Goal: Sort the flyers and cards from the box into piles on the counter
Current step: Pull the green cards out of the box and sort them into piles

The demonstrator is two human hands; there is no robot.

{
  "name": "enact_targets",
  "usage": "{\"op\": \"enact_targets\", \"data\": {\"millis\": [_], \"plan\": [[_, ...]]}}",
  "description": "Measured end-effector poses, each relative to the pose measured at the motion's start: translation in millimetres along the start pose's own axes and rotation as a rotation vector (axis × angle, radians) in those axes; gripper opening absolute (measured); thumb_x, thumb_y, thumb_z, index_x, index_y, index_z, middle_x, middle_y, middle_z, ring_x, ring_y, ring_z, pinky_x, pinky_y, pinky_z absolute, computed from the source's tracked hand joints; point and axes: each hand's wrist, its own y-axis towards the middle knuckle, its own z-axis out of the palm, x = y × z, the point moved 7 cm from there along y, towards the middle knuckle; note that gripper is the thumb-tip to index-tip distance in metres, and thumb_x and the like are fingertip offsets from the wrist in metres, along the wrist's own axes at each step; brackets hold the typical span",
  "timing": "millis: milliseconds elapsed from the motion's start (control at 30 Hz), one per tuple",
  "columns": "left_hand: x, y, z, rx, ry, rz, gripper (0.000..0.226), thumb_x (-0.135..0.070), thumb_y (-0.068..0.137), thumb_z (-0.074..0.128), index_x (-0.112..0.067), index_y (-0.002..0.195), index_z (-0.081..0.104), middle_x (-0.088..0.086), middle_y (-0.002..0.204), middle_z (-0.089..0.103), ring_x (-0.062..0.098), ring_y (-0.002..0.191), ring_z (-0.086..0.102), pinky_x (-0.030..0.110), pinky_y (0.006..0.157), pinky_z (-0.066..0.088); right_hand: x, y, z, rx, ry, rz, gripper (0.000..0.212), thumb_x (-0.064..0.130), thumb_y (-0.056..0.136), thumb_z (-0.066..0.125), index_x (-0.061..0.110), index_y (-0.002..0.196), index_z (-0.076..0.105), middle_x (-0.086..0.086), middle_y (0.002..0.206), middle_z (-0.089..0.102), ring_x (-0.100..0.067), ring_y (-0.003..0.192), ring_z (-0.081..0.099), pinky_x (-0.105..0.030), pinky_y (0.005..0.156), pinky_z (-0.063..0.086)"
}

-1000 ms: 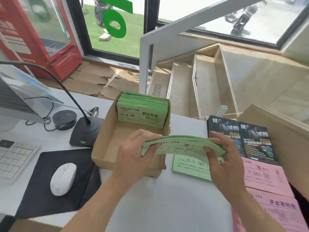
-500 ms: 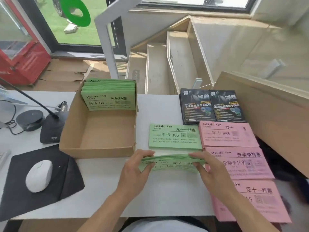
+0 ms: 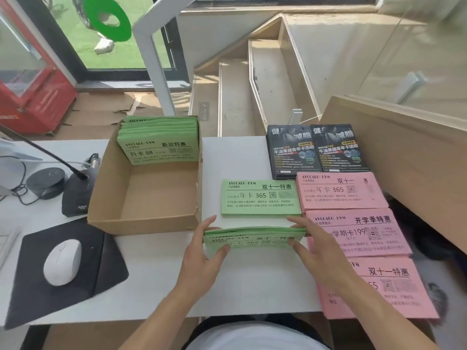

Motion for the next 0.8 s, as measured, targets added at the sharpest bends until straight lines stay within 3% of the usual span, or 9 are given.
{"op": "enact_targets", "data": {"millis": [100, 167, 267, 333, 433, 533, 600, 700, 800], "plan": [[-3, 1, 9, -0.029, -0.080, -0.041, 0.070, -0.015, 0.093, 0.070, -0.057, 0.138, 0.035, -0.028, 0.126, 0.056, -0.008, 0.112, 0.052, 0.008, 0.084, 0.042, 5, -3, 12, 0.044, -0.012, -0.038, 0.054, 0.011, 0.099, 0.057, 0.050, 0.134, 0.046, 0.029, 0.121, 0.054, 0.006, 0.114, 0.052, -0.020, 0.090, 0.045], [-5, 2, 13, -0.052, -0.100, -0.048, 0.067, -0.015, 0.096, 0.065, -0.057, 0.137, 0.034, -0.029, 0.131, 0.051, -0.009, 0.117, 0.051, 0.011, 0.093, 0.041, 5, -3, 15, 0.028, -0.022, -0.056, 0.048, 0.007, 0.099, 0.054, 0.043, 0.132, 0.050, 0.027, 0.122, 0.054, 0.005, 0.116, 0.051, -0.021, 0.092, 0.046], [-3, 4, 15, -0.027, -0.051, -0.065, 0.065, -0.019, 0.100, 0.059, -0.055, 0.145, 0.029, -0.027, 0.139, 0.049, 0.045, 0.126, 0.047, 0.044, 0.107, 0.041, 3, -1, 12, -0.018, -0.025, -0.050, 0.045, 0.007, 0.099, 0.054, 0.039, 0.130, 0.052, 0.029, 0.124, 0.054, 0.004, 0.118, 0.051, -0.026, 0.097, 0.046], [-3, 7, 14, -0.012, -0.015, -0.069, 0.071, -0.019, 0.101, 0.058, -0.058, 0.148, 0.022, -0.026, 0.146, 0.044, 0.056, 0.126, 0.040, 0.057, 0.107, 0.039, 1, 1, 9, -0.038, -0.001, -0.029, 0.047, 0.009, 0.100, 0.053, 0.045, 0.130, 0.049, 0.032, 0.126, 0.054, 0.007, 0.118, 0.052, -0.025, 0.097, 0.046], [-22, 14, 17, -0.010, 0.015, 0.014, 0.079, -0.016, 0.101, 0.056, -0.065, 0.147, 0.014, -0.020, 0.147, 0.048, 0.017, 0.132, 0.052, 0.047, 0.110, 0.044, -2, 12, 2, -0.082, 0.077, 0.028, 0.048, 0.015, 0.101, 0.054, 0.051, 0.132, 0.044, 0.024, 0.123, 0.060, -0.003, 0.109, 0.062, -0.035, 0.090, 0.053], [-42, 34, 19, -0.033, 0.003, 0.068, 0.082, -0.011, 0.101, 0.056, -0.062, 0.149, 0.013, -0.025, 0.144, 0.047, -0.010, 0.126, 0.049, 0.014, 0.101, 0.044, 6, 30, -12, -0.207, 0.111, 0.021, 0.047, 0.011, 0.098, 0.059, 0.044, 0.130, 0.049, 0.019, 0.118, 0.059, -0.002, 0.100, 0.060, -0.034, 0.080, 0.056], [-53, 49, 21, -0.066, 0.056, 0.082, 0.079, -0.008, 0.101, 0.056, -0.053, 0.151, 0.016, -0.031, 0.130, 0.050, -0.025, 0.109, 0.047, -0.006, 0.086, 0.031, 14, 42, -20, -0.279, 0.089, 0.017, 0.048, 0.009, 0.095, 0.063, 0.042, 0.128, 0.049, 0.019, 0.116, 0.054, 0.000, 0.095, 0.057, -0.028, 0.077, 0.053], [-60, 72, 25, -0.112, 0.147, 0.066, 0.079, -0.015, 0.101, 0.056, -0.056, 0.151, 0.012, -0.035, 0.124, 0.048, -0.007, 0.089, 0.055, 0.009, 0.079, 0.037, 23, 65, -25, -0.325, 0.008, -0.016, 0.048, 0.011, 0.094, 0.064, 0.038, 0.131, 0.050, 0.022, 0.116, 0.047, -0.002, 0.094, 0.057, -0.031, 0.078, 0.052], [-54, 94, 29, -0.118, 0.184, 0.026, 0.078, -0.014, 0.101, 0.055, -0.050, 0.155, 0.011, -0.026, 0.131, 0.046, -0.001, 0.104, 0.049, 0.020, 0.086, 0.036, 27, 88, -22, -0.312, -0.101, -0.011, 0.048, 0.012, 0.094, 0.063, 0.035, 0.134, 0.049, 0.015, 0.122, 0.045, -0.005, 0.084, 0.058, -0.033, 0.072, 0.052]]}}
